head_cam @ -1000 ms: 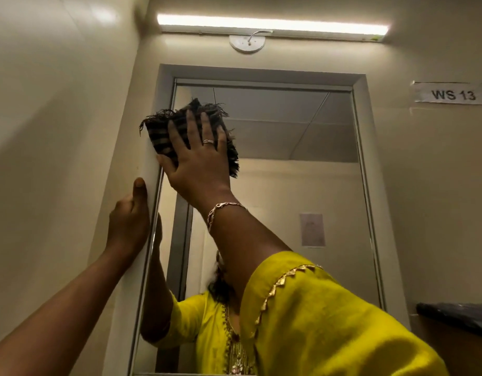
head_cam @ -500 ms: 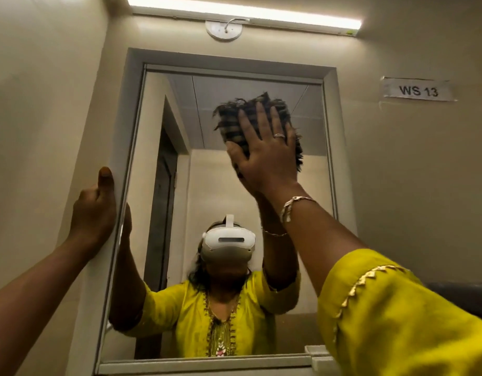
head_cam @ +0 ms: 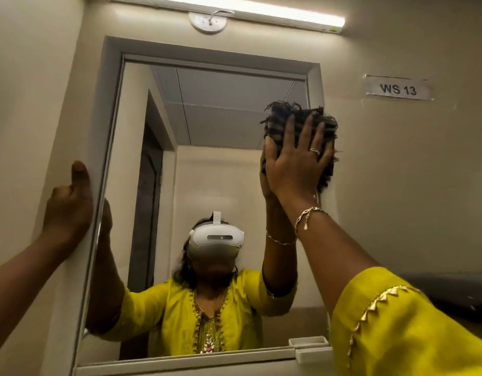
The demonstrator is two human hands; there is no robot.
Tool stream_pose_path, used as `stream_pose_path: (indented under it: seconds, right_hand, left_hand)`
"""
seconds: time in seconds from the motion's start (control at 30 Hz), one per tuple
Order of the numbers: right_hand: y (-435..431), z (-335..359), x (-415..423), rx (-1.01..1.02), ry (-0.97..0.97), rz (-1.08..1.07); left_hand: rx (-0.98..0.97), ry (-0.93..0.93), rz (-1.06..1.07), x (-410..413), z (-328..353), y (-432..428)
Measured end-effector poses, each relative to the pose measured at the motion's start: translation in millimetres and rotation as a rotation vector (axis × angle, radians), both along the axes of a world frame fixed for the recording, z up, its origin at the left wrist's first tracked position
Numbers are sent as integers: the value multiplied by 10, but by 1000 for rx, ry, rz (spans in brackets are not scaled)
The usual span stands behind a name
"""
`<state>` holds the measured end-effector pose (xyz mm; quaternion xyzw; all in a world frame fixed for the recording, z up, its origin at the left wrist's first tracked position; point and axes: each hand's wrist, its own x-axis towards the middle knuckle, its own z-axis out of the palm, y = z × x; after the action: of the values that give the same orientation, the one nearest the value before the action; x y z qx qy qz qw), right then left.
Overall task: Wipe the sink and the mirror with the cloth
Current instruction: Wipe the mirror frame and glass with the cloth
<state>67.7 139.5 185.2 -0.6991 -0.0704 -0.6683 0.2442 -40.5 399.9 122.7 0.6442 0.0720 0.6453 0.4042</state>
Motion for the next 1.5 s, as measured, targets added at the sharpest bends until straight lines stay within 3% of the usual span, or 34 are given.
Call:
stream_pose_path:
  seconds: [0.2,0.73,1.03,1.5]
  right_hand:
    - [527,-93,-196,-5,-19,87]
    - [1950,-75,-724,-389,-50,176]
    - [1563,-101,-580,-541,-150,166]
    - [410,-129,-110,-291,-148,99]
  left_hand:
    - [72,-14,5,-2,4,7]
    - [96,-55,-74,49,2,103]
    - [118,-39,-59,76,7,142]
    - [83,8,-20,41,9,82]
